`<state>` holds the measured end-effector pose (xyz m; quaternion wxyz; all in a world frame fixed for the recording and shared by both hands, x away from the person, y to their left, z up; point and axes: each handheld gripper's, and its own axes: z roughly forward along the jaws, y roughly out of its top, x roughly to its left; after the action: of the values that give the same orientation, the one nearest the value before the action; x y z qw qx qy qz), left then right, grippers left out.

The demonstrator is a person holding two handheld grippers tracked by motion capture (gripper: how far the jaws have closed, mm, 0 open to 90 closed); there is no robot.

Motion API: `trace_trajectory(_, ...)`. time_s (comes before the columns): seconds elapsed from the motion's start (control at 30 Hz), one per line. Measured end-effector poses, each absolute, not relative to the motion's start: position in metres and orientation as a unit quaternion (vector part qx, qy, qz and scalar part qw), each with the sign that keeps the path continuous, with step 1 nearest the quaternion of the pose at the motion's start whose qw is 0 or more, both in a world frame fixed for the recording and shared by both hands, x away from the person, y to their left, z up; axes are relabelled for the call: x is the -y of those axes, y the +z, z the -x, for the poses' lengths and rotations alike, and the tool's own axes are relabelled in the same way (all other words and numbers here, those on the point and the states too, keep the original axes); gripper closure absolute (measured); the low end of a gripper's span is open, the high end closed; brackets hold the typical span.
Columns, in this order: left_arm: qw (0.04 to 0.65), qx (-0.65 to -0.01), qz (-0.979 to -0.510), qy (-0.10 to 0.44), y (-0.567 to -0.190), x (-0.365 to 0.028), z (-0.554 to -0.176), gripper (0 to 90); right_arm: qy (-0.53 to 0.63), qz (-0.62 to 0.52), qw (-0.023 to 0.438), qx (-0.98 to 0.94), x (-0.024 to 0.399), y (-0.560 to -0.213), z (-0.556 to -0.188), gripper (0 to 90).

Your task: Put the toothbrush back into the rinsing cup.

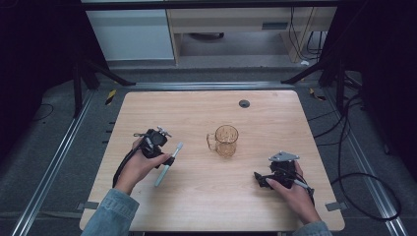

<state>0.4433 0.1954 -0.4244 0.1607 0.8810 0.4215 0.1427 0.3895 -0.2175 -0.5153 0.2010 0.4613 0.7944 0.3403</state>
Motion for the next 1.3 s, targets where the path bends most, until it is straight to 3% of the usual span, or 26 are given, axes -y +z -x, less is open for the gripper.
trace_trajectory(0.8,0.096,-0.410,-0.901,0.104,-0.421,-0.167,-0.462,22.6,0.337,-0.466,0.206,-0.792,0.217,-0.516,-0.390,0.5)
trace_trajectory(1.03,0.093,-0.420,-0.901,0.061,-0.418,-0.167,-0.477,30.1,0.338,-0.467,0.206,-0.791,0.217,-0.516,-0.390,0.5)
trace_trajectory(1.3,0.083,-0.420,-0.902,0.054,-0.416,-0.157,-0.485,36.9,0.338,-0.467,0.206,-0.791,0.217,-0.516,-0.390,0.5)
